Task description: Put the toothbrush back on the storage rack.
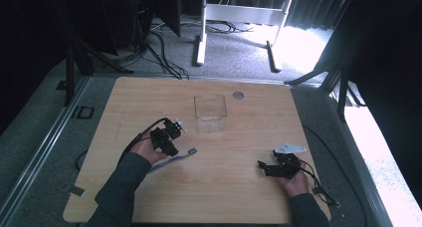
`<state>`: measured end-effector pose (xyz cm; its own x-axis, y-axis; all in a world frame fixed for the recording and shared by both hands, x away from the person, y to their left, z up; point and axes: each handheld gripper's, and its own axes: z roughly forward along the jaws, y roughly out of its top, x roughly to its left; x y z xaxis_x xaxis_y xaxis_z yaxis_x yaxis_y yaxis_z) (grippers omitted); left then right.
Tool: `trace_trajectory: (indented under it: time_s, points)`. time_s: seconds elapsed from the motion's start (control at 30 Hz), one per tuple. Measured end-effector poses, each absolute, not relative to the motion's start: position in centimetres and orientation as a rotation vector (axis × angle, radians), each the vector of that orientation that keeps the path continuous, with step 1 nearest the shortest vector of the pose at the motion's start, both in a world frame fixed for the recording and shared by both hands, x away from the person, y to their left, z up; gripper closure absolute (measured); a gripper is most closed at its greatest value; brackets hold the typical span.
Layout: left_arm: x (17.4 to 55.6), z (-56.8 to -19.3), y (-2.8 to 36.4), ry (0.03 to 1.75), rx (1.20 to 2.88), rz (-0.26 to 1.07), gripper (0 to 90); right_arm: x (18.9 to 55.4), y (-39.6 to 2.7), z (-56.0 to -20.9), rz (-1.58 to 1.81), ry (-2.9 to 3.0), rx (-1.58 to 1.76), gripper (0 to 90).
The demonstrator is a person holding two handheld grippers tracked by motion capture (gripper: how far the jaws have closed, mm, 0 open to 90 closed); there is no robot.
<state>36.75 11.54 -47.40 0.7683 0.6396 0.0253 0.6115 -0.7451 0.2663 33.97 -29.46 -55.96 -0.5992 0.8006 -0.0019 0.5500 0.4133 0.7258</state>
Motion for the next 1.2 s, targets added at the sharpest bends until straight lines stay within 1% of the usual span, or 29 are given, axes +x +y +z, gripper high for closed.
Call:
trace_trajectory:
  time_s: [0.37, 0.7, 1.2]
  points:
    - [36.8, -47.9, 11.1, 0.959, 2.76, 0.129, 69.0, 34.0, -29.5, -56.0, 0.998, 2.325, 1.163, 18.7]
    - [36.9, -48.3, 10.8, 0.957, 2.796, 0.117, 70.0, 34.0, -29.5, -56.0, 0.998, 2.325, 1.163, 18.7]
    - [37.0, -49.6, 10.1, 0.944, 2.882, 0.114, 74.1, 34.0, -29.5, -56.0, 0.998, 2.325, 1.163, 18.7]
